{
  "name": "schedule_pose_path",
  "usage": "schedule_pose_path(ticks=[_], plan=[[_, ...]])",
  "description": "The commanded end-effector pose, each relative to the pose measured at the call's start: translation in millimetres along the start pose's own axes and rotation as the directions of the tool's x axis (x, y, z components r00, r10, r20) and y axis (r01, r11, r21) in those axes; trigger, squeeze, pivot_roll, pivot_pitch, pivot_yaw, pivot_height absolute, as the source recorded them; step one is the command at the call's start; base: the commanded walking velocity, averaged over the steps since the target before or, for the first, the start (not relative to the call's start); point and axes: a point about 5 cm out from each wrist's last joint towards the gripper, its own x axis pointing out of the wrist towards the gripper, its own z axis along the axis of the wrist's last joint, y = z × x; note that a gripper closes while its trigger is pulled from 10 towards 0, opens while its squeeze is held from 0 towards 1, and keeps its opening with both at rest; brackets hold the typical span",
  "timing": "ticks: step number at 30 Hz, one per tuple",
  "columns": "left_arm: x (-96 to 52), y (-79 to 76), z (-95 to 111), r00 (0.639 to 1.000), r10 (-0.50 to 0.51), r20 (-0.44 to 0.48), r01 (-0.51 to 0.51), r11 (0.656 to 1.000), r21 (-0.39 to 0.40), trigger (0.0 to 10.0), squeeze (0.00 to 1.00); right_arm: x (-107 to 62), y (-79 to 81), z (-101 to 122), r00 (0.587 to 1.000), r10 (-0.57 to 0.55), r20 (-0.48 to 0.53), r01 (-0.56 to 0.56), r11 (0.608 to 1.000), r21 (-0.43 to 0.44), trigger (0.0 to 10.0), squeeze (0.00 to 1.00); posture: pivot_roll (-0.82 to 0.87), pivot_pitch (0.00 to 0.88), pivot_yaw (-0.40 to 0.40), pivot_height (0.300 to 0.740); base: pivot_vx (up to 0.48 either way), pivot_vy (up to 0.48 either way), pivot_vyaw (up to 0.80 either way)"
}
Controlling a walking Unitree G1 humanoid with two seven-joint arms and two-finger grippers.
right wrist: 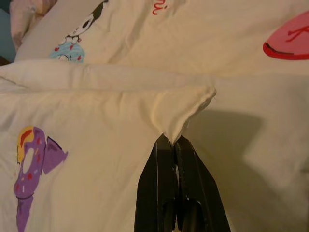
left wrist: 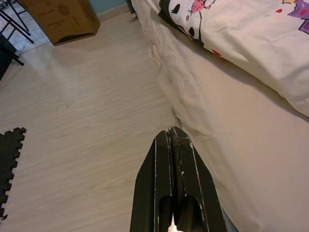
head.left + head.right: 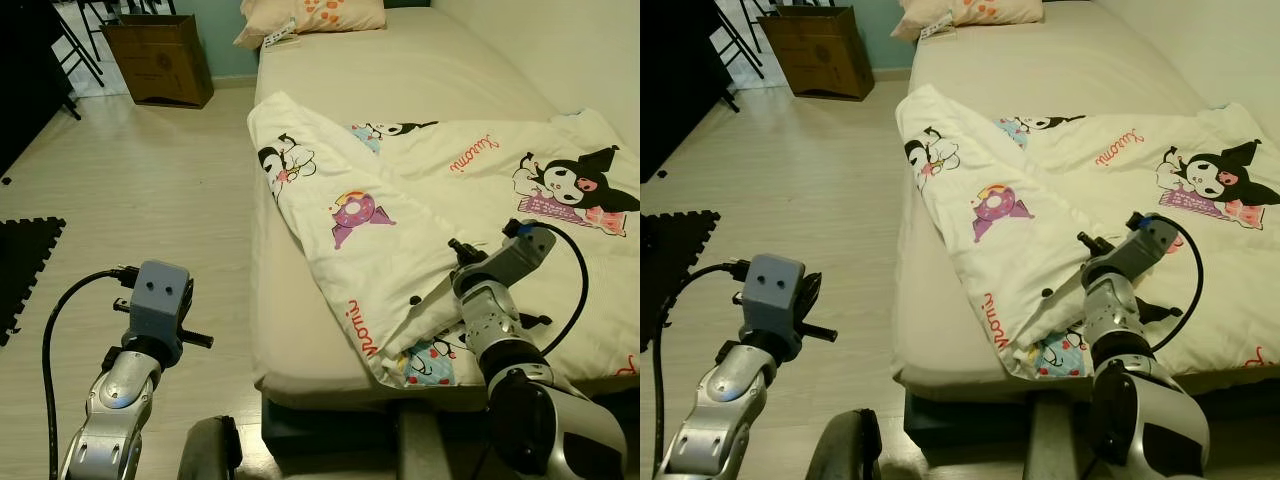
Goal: Clean up the room
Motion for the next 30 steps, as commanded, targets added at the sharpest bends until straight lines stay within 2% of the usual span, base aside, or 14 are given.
schedule_pose_path(ticks=[1,4,5,7,14,15,18,21,23,25,27,28,29,30], plan=[[-2.9,3.8,-5.4,0.999,0.009,-0.031,-0.008,1.000,0.024,10.0,0.00,1.5,-1.0,9.5,0.999,-0.015,0.044,0.015,1.000,0.012,0.0,0.00,0.03,0.218,0.046,0.531,0.000,0.000,0.00],[-3.0,2.8,-5.5,0.999,0.007,-0.031,-0.006,1.000,0.022,10.0,0.00,1.6,-16.4,32.5,0.975,-0.159,0.157,0.160,0.987,0.007,0.0,0.00,0.03,0.218,0.046,0.531,0.000,0.000,0.00],[-3.0,2.8,-5.5,0.999,0.007,-0.031,-0.006,1.000,0.022,10.0,0.00,1.6,-16.4,32.5,0.975,-0.159,0.157,0.160,0.987,0.007,0.0,0.00,0.03,0.218,0.046,0.531,0.000,0.000,0.00],[-4.1,2.4,-5.9,0.999,0.005,-0.032,-0.004,1.000,0.020,10.0,0.00,0.3,-22.0,45.3,0.950,-0.213,0.228,0.219,0.976,0.002,0.0,0.00,0.03,0.218,0.046,0.531,0.000,0.000,0.00],[-5.4,0.7,-6.9,0.999,-0.006,-0.037,0.006,1.000,0.018,10.0,0.00,-1.6,-22.7,50.5,0.936,-0.234,0.261,0.259,0.964,-0.064,0.0,0.00,0.02,0.223,0.044,0.531,0.000,0.000,0.00],[-5.4,-0.4,-7.1,0.999,-0.012,-0.038,0.012,1.000,0.016,10.0,0.00,-3.1,-22.9,45.1,0.941,-0.234,0.246,0.266,0.958,-0.105,0.0,0.00,0.02,0.223,0.044,0.531,0.000,0.000,0.00],[-5.4,-1.8,-7.4,0.999,-0.019,-0.039,0.019,1.000,0.016,10.0,0.00,-6.3,-23.8,33.4,0.947,-0.244,0.210,0.276,0.952,-0.135,0.0,0.00,0.02,0.223,0.044,0.531,0.000,0.000,0.00],[-5.1,-4.7,-9.0,0.998,-0.036,-0.044,0.036,0.999,0.017,10.0,0.00,-17.1,-31.6,3.3,0.949,-0.287,0.130,0.309,0.926,-0.217,0.0,0.00,0.02,0.223,0.044,0.531,0.000,0.000,0.00],[-5.0,-5.6,-9.8,0.998,-0.040,-0.047,0.041,0.999,0.018,10.0,0.00,-20.0,-38.4,-5.2,0.939,-0.329,0.099,0.343,0.914,-0.216,0.0,0.00,0.02,0.223,0.044,0.531,0.000,0.000,0.00],[-5.0,-5.6,-9.8,0.998,-0.040,-0.047,0.041,0.999,0.018,10.0,0.00,-20.0,-38.4,-5.2,0.939,-0.329,0.099,0.343,0.914,-0.216,0.0,0.00,0.02,0.223,0.044,0.531,0.000,0.000,0.00],[-4.9,-7.1,-11.2,0.997,-0.048,-0.052,0.049,0.999,0.020,10.0,0.00,-22.8,-47.4,-12.6,0.919,-0.385,0.078,0.393,0.889,-0.235,0.0,0.00,0.02,0.223,0.044,0.531,0.000,0.000,0.00],[-4.5,-7.9,-11.9,0.997,-0.051,-0.056,0.052,0.998,0.023,10.0,0.00,-22.6,-50.7,-12.8,0.910,-0.408,0.074,0.413,0.874,-0.258,4.9,0.00,0.00,0.227,0.055,0.531,0.000,0.000,0.00],[-4.3,-8.3,-12.2,0.997,-0.052,-0.058,0.054,0.998,0.025,10.0,0.00,-22.8,-52.1,-12.1,0.904,-0.421,0.077,0.425,0.862,-0.276,4.9,0.00,0.00,0.227,0.055,0.531,0.000,0.000,0.00],[-4.1,-8.6,-12.4,0.997,-0.053,-0.059,0.054,0.998,0.026,10.0,0.00,-22.7,-53.4,-10.9,0.900,-0.428,0.079,0.432,0.857,-0.282,10.0,0.00,0.00,0.227,0.056,0.531,0.000,0.000,0.00]])
